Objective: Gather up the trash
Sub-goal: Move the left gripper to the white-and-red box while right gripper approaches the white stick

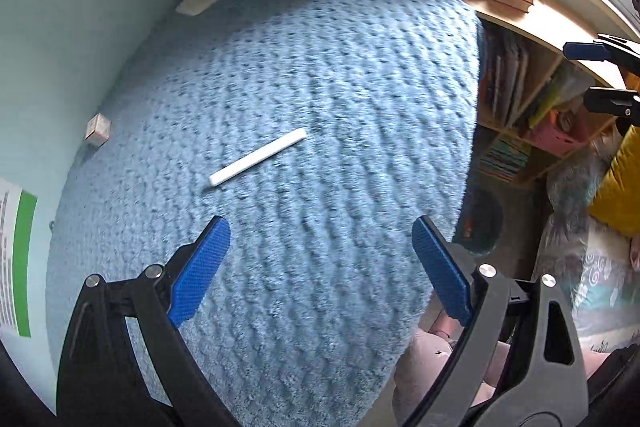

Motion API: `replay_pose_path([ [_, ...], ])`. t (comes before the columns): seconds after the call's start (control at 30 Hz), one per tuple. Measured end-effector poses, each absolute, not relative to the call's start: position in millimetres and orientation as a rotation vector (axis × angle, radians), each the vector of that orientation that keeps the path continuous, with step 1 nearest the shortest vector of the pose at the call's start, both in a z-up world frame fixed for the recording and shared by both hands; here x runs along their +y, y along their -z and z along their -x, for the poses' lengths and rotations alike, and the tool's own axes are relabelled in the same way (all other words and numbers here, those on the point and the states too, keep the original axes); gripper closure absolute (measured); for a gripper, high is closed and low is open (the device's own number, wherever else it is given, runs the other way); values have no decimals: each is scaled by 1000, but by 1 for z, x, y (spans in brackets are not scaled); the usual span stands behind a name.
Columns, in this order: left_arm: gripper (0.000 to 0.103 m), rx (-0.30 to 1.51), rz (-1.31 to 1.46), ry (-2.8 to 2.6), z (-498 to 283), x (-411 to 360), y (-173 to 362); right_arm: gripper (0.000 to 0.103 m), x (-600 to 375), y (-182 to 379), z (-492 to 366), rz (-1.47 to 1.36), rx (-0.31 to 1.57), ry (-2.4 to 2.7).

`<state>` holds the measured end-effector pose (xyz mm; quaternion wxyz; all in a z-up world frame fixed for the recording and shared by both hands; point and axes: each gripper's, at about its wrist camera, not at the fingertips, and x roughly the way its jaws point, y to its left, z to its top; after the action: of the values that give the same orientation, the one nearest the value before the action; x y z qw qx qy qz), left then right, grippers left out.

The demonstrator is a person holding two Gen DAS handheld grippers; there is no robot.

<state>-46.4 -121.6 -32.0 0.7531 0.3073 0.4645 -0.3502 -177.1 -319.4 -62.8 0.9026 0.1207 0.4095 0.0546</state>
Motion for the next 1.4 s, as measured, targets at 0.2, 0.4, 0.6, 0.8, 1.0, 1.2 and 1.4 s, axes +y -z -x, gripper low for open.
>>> replay_pose_path([
  [0.2,13,1042,-581,667,1,-69,33,14,-279,50,106,-148,859,-251],
  [0.4,13,1062,-513,598,-46,-34,36,14,-227,65,42,-42,916,-364],
  [0.6,13,1090,-455,530,-75,-7,42,14,-186,89,-7,114,951,-396],
  [0.8,13,1142,-401,448,-97,12,60,14,-174,110,-44,202,993,-454],
  [1.0,13,1173,-371,374,-121,17,72,14,-166,128,-78,279,1040,-557],
  [1.2,13,1190,-321,312,-157,17,77,14,-165,138,-100,351,1043,-626],
  [1.4,13,1195,-320,287,-208,16,80,14,-173,137,-110,317,1054,-655],
])
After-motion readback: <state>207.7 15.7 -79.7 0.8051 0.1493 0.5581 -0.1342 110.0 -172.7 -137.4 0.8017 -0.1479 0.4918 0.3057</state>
